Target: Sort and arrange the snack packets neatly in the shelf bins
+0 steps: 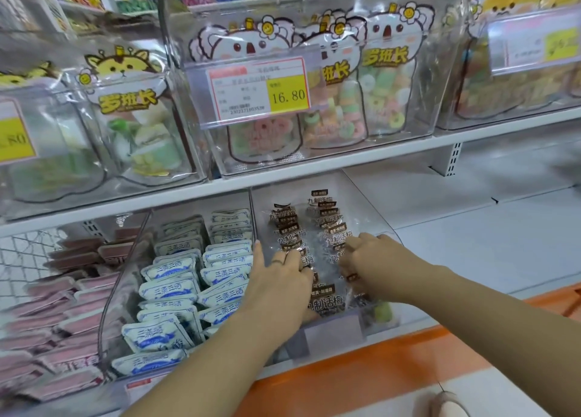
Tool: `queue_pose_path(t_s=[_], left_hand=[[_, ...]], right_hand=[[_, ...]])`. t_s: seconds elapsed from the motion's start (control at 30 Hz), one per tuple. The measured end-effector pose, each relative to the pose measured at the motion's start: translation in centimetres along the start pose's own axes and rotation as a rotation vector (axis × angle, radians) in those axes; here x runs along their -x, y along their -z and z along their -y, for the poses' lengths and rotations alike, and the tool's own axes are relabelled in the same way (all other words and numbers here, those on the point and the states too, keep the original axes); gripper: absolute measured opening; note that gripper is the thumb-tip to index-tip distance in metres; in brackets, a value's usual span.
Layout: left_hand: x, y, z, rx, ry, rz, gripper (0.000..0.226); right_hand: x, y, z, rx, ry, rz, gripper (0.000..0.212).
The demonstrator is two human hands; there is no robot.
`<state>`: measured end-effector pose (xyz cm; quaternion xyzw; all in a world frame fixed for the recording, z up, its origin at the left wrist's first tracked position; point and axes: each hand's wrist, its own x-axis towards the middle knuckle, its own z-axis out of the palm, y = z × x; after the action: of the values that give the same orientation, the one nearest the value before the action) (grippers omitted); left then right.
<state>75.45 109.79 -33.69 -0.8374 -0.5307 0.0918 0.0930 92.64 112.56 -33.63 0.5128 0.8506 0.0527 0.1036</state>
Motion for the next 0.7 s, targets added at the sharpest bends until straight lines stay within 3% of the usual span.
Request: queue_pose_path(t_s=[0.1,0.23,0.47,0.63,0.7], left_hand=[[0.3,0.3,-0.2,0.034,0.0,-0.016,0.045],[0.1,0.1,-0.2,-0.089,-0.012,0.052,0.022],[-1.0,0.9,-0.8,-0.186,0.02,0.195,0.026],[0.0,0.5,-0.4,0.019,0.038,0.078,0.041],[0.2,0.1,-0.4,0.047,0.057,0.028,0.033]], right_hand=[[0.2,0.2,-0.2,-0.062,0.012,0.024,0.032],[0.4,0.1,-0.3,-0.088,0.02,0.019,0.03],[0.0,-1.0,0.2,0.003,-0.023,-0.036,0.032],[1.1,-0.3,0.1,-0.219,-0.051,-0.092,0.038],[1.7,-0.4,0.4,-0.237,-0.039,-0.154,0.036]])
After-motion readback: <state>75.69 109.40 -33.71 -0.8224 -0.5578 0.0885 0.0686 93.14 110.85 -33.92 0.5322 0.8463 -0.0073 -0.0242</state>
